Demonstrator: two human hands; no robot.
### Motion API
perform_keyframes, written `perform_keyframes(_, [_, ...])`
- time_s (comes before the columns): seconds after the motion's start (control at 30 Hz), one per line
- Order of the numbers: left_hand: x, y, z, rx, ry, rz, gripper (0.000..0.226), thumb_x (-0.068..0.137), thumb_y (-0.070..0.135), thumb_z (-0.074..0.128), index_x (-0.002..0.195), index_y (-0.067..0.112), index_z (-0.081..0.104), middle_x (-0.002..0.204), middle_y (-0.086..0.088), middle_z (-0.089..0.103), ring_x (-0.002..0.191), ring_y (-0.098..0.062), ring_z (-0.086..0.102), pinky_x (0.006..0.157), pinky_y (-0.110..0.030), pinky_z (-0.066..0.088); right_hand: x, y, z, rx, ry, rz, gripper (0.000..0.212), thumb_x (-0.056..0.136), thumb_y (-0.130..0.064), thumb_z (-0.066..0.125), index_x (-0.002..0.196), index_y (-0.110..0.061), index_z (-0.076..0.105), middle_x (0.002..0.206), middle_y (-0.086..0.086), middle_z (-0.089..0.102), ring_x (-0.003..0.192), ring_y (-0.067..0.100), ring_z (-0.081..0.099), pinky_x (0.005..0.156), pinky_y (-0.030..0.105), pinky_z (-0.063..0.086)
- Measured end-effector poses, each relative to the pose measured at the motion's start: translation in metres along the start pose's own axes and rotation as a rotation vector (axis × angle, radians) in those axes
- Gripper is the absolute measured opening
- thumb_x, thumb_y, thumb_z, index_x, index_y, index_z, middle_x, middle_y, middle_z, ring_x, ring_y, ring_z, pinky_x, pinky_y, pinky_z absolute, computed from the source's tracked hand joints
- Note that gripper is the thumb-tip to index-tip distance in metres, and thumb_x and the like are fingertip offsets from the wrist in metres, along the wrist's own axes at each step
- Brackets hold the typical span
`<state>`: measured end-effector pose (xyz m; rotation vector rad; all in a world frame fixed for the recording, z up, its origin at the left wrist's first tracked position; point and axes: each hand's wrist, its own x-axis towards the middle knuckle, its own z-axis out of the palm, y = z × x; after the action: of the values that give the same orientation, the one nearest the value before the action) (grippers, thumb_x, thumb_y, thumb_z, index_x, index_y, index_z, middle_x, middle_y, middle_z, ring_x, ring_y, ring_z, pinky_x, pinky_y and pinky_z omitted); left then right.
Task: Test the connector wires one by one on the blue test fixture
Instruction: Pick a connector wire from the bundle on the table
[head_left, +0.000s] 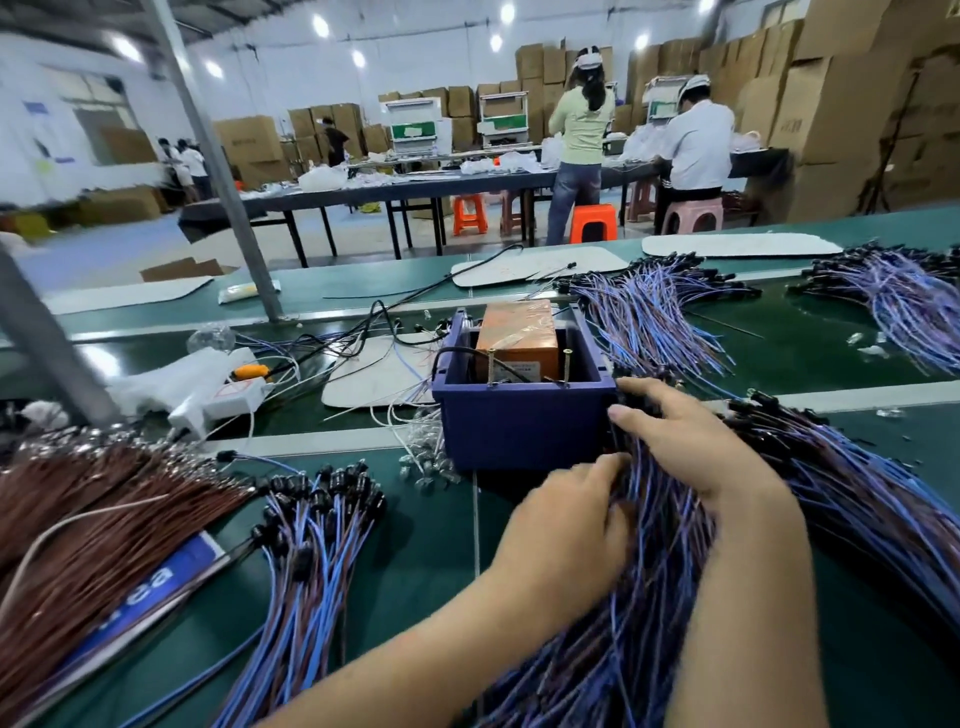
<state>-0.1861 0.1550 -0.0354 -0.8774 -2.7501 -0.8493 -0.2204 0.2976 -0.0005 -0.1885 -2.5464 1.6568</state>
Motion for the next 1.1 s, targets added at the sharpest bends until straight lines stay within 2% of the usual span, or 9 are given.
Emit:
perform_keyframes(0.1, [-0.027, -0.043, -0.052, 0.365, 0.124, -0.117, 0.022, 0.094, 0.039, 0.043, 0.11, 0.03, 0.054, 0.105, 0.009, 0.063, 0.098, -0.018, 0.059, 0.071, -0.032, 0.045, -0.001, -0.007, 0.001, -0.004, -0.012, -0.012, 0.04, 0.097, -0.027, 0.055, 0.136, -0.025, 0.049, 0.142, 0.004, 0.043, 0.125, 0.019, 0.044, 0.097, 0.029, 0.035])
perform_keyframes(0.2, [-0.044, -0.09, -0.095, 0.727, -0.06, -0.482, 0.029, 0.095, 0.044, 0.043, 0.116, 0.024, 0.045, 0.112, 0.001, 0.057, 0.104, -0.024, 0.059, 0.071, -0.034, 0.044, -0.004, -0.013, 0.001, -0.007, -0.032, -0.015, 0.045, 0.096, -0.03, 0.055, 0.14, -0.028, 0.045, 0.147, 0.001, 0.039, 0.131, 0.02, 0.04, 0.099, 0.029, 0.034])
perform_keyframes(0.37, [-0.051, -0.12, -0.099, 0.677, -0.16, -0.566, 0.03, 0.094, 0.03, 0.049, 0.118, 0.017, 0.034, 0.107, -0.008, 0.055, 0.1, -0.031, 0.058, 0.069, -0.036, 0.043, -0.01, -0.031, 0.005, 0.011, 0.002, -0.115, 0.036, 0.097, -0.028, 0.054, 0.133, -0.032, 0.05, 0.139, -0.002, 0.048, 0.12, 0.017, 0.046, 0.091, 0.025, 0.04])
perform_keyframes(0.47, [-0.041, -0.122, -0.1, 0.638, -0.156, -0.585, 0.035, 0.09, 0.022, 0.052, 0.12, 0.016, 0.036, 0.102, -0.01, 0.053, 0.096, -0.033, 0.059, 0.07, -0.037, 0.045, -0.013, -0.045, 0.011, 0.108, 0.037, -0.197, 0.023, 0.097, -0.024, 0.055, 0.118, -0.032, 0.059, 0.11, -0.01, 0.064, 0.106, 0.011, 0.058, 0.084, 0.024, 0.046])
perform_keyframes(0.6, [-0.035, -0.122, -0.098, 0.678, -0.176, -0.574, 0.031, 0.085, 0.026, 0.056, 0.115, 0.019, 0.048, 0.113, -0.009, 0.056, 0.102, -0.031, 0.059, 0.077, -0.037, 0.049, -0.019, -0.059, 0.024, 0.186, -0.095, -0.15, 0.016, 0.098, -0.017, 0.052, 0.108, -0.018, 0.064, 0.088, 0.003, 0.072, 0.087, 0.015, 0.067, 0.077, 0.028, 0.053])
perform_keyframes(0.73, [-0.025, -0.109, -0.118, 0.303, 0.095, -0.515, 0.026, 0.084, 0.015, 0.06, 0.107, 0.02, 0.049, 0.095, -0.009, 0.066, 0.082, -0.027, 0.064, 0.074, -0.038, 0.055, -0.027, -0.067, 0.041, 0.206, -0.408, 0.017, 0.036, 0.102, -0.023, 0.043, 0.098, 0.003, 0.067, 0.078, 0.016, 0.073, 0.069, 0.024, 0.069, 0.057, 0.023, 0.054])
perform_keyframes(0.9, [0.001, -0.04, -0.159, -0.288, 0.514, -0.052, 0.03, 0.089, 0.009, 0.062, 0.097, 0.027, 0.04, 0.083, -0.002, 0.066, 0.053, -0.013, 0.067, 0.051, -0.028, 0.057, -0.031, -0.083, 0.056, 0.406, -0.743, 0.09, 0.072, 0.099, -0.052, 0.03, 0.094, 0.007, 0.07, 0.089, 0.023, 0.073, 0.079, 0.03, 0.073, 0.066, 0.031, 0.06])
perform_keyframes(1.0, [0.002, -0.001, -0.167, -0.562, 0.462, 0.166, 0.028, 0.084, 0.009, 0.06, 0.098, 0.025, 0.042, 0.075, -0.004, 0.065, 0.057, -0.014, 0.065, 0.056, -0.024, 0.053, -0.031, -0.095, 0.056, 0.745, -0.698, 0.084, 0.069, 0.095, -0.056, 0.03, 0.1, 0.002, 0.068, 0.095, 0.02, 0.073, 0.084, 0.029, 0.072, 0.073, 0.034, 0.06])
perform_keyframes(1.1, [-0.01, 0.012, -0.158, -0.605, 0.176, 0.318, 0.022, 0.082, 0.005, 0.059, 0.1, 0.011, 0.048, 0.072, -0.008, 0.055, 0.057, -0.012, 0.055, 0.055, -0.02, 0.046, -0.034, -0.101, 0.045, 1.121, -0.415, 0.004, 0.05, 0.098, -0.043, 0.038, 0.097, -0.001, 0.066, 0.079, 0.01, 0.073, 0.071, 0.02, 0.071, 0.06, 0.027, 0.057])
